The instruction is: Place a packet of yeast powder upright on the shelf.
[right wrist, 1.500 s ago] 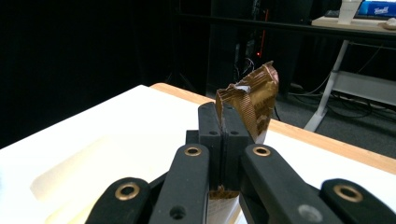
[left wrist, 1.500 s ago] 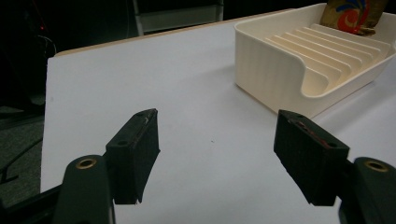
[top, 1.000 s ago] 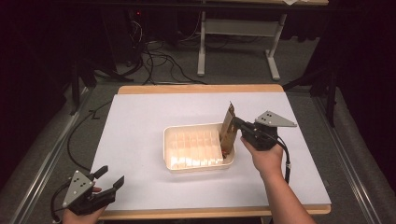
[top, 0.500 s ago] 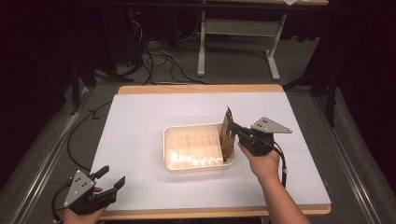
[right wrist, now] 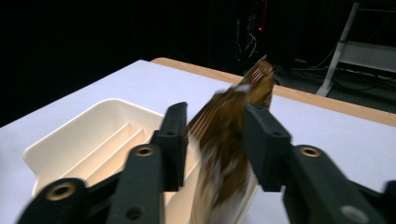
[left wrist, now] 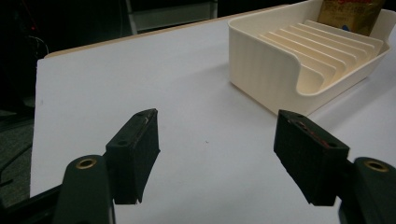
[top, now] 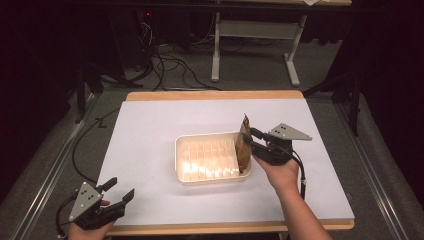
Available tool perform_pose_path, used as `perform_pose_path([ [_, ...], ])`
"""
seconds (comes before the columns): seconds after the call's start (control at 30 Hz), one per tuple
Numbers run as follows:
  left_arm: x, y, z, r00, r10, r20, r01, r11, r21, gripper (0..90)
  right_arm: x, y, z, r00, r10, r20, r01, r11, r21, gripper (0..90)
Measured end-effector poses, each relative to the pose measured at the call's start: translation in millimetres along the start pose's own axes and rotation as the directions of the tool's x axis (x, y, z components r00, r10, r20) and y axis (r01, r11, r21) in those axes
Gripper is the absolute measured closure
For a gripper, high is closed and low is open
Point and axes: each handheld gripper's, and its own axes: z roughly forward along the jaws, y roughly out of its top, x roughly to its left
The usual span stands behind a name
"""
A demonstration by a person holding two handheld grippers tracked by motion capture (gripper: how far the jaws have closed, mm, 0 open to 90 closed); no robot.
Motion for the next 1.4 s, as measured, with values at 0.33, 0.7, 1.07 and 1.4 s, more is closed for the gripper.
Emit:
perform_pose_path([
  [0.33,0.7,-0.2,0.5,1.0000,0.001,0.005,-0.001,1.0000,0.001,31.4,2.2,2.2,0.5,0.9997,0.024,0.005,-0.024,1.000,0.005,27.4],
  [0.7,-1.1,0.3,2.0,0.9999,0.004,0.010,-0.004,1.0000,0.003,31.4,8.4,-1.6,-6.4,0.9981,0.058,0.018,-0.059,0.998,0.015,16.4],
  [1.07,-1.6,-0.5,3.8,0.9999,0.001,0.011,-0.001,0.9999,0.011,31.3,-2.6,-25.4,-34.5,0.9990,0.044,0.007,-0.044,0.999,-0.024,15.9],
  [1.4,-2.4,-1.2,5.5,0.9999,0.003,0.013,-0.003,0.9997,0.023,31.4,-32.7,-64.4,-69.1,0.9950,0.064,0.076,-0.061,0.997,-0.038,16.9],
])
